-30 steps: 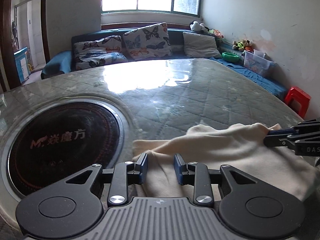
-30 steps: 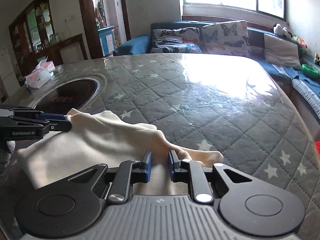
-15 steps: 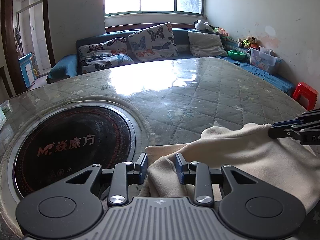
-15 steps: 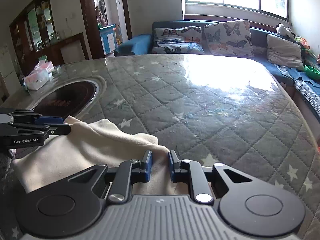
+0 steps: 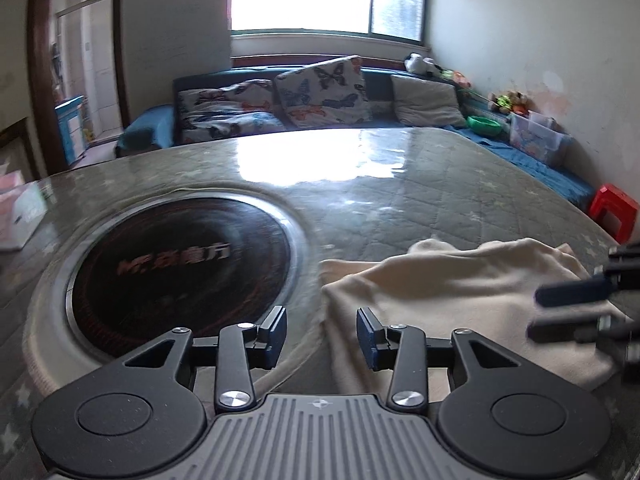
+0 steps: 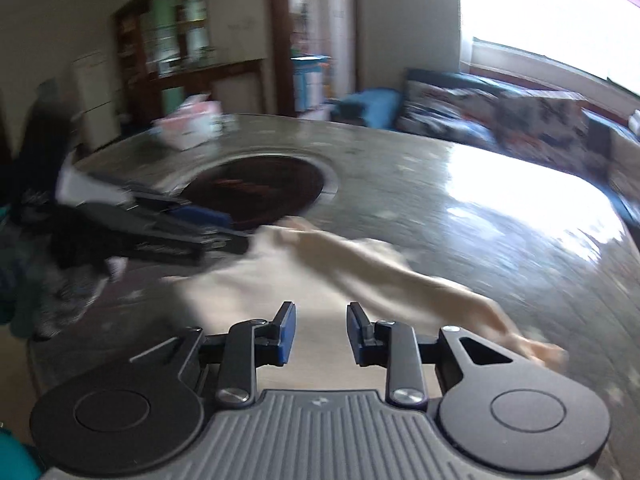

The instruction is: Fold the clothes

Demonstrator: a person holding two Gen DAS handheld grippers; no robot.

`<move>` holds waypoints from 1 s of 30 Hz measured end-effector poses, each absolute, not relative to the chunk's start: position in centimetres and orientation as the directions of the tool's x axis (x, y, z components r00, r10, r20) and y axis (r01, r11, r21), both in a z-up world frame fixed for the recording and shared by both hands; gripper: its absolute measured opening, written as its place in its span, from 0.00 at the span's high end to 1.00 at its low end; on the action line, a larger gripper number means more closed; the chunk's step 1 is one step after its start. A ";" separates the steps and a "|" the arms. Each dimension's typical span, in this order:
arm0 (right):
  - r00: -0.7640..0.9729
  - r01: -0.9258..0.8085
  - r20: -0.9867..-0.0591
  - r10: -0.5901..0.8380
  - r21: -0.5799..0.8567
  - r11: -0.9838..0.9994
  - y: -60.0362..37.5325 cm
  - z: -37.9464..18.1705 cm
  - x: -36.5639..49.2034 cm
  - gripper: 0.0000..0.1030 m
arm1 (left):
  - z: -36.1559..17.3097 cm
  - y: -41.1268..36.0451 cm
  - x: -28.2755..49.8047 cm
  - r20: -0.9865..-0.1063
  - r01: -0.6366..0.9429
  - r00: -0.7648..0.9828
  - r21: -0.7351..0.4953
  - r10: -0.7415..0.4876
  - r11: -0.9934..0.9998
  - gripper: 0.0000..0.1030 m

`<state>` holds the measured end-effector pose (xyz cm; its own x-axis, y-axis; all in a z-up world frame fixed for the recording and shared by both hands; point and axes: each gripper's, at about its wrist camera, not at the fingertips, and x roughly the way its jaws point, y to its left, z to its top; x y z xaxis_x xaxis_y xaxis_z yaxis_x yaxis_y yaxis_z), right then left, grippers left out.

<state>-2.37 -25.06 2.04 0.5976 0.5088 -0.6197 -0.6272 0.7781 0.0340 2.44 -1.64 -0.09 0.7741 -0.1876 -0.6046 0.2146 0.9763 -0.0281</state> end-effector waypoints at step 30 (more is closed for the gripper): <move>0.610 -0.618 -0.610 0.506 0.033 0.785 -25.0 1.9 -6.5 0.74 | -0.6 -3.0 -0.4 -0.624 0.253 0.739 -0.091 -0.254 0.963 0.59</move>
<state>-6.53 -24.98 1.89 0.6098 0.5057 -0.6102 -0.6185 0.7851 0.0326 -0.37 -2.99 -0.60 0.7393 -0.2536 -0.6238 0.2535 0.9630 -0.0910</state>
